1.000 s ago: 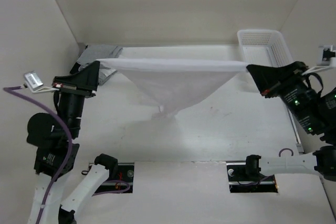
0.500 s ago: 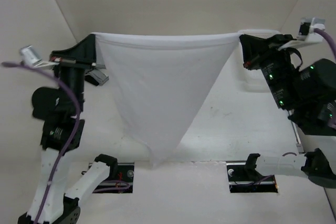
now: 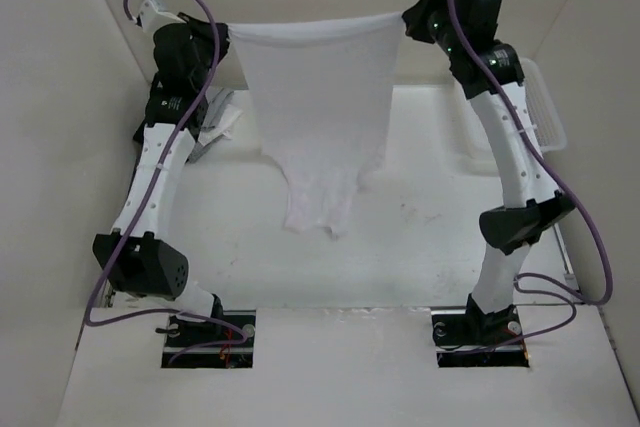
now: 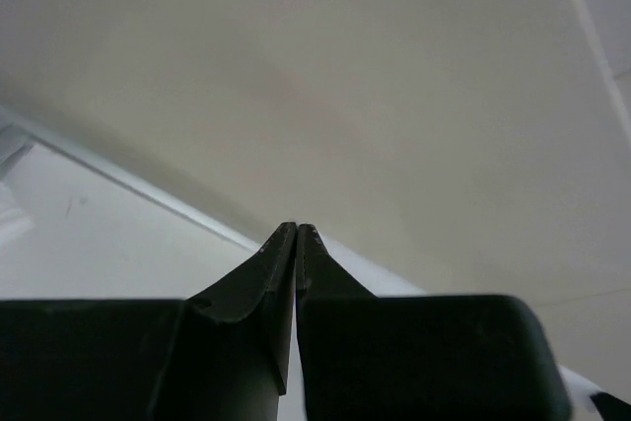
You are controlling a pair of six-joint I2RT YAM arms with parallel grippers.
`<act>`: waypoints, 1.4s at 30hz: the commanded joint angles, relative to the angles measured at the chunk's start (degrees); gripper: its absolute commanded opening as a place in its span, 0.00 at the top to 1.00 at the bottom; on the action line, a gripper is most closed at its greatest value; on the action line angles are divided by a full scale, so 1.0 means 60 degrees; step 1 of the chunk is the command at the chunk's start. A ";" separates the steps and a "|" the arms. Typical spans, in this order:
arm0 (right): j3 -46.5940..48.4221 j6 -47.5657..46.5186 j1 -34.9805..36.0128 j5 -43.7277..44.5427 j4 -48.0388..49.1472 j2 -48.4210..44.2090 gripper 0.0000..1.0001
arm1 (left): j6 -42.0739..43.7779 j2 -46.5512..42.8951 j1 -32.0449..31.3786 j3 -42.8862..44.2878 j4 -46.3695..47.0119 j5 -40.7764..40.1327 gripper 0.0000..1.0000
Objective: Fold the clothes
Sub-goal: Flatten the tank top out
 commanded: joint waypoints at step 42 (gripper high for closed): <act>-1.5745 0.6440 0.8967 0.3792 -0.0999 -1.0902 1.00 | -0.1645 -1.0839 -0.5029 -1.0200 -0.4973 -0.3732 1.00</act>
